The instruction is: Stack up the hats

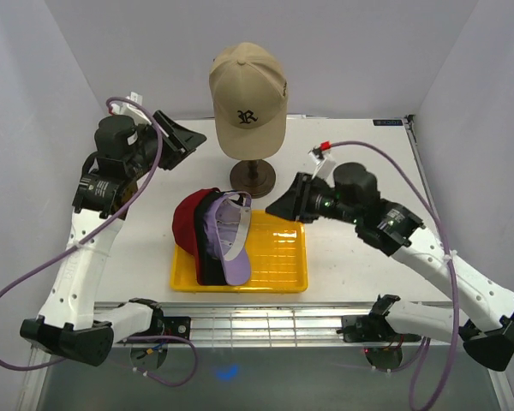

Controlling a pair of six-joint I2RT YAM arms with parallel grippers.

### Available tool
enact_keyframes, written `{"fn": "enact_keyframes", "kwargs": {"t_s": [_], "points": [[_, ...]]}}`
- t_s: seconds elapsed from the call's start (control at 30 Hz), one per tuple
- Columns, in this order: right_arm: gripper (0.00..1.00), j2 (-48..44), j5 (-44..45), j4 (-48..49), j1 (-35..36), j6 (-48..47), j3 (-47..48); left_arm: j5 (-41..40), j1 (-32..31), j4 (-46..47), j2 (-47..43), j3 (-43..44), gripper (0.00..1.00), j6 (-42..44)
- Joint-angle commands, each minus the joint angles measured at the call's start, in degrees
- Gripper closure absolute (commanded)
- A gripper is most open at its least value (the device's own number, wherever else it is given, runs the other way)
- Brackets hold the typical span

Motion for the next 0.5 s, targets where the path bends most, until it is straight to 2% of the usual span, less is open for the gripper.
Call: {"fn": "enact_keyframes", "kwargs": {"t_s": [0.0,0.03,0.2,0.47], "points": [[0.59,1.6,16.7,-4.9,10.7,-2.6,-3.3,-5.7,0.4,-5.1,-4.0,1.0,0.41,1.5],[0.59,3.1,19.0,-5.3,16.3,-1.8,-3.2,-7.9,0.4,-5.8,-5.1,1.1,0.41,1.5],[0.59,11.1,28.1,-8.2,27.9,-1.2,3.1,-13.6,0.3,-11.0,-6.9,2.1,0.44,2.0],[0.55,20.3,30.9,-9.1,32.8,-2.1,10.6,-16.4,0.4,-14.0,-8.8,2.3,0.43,2.9]]}}
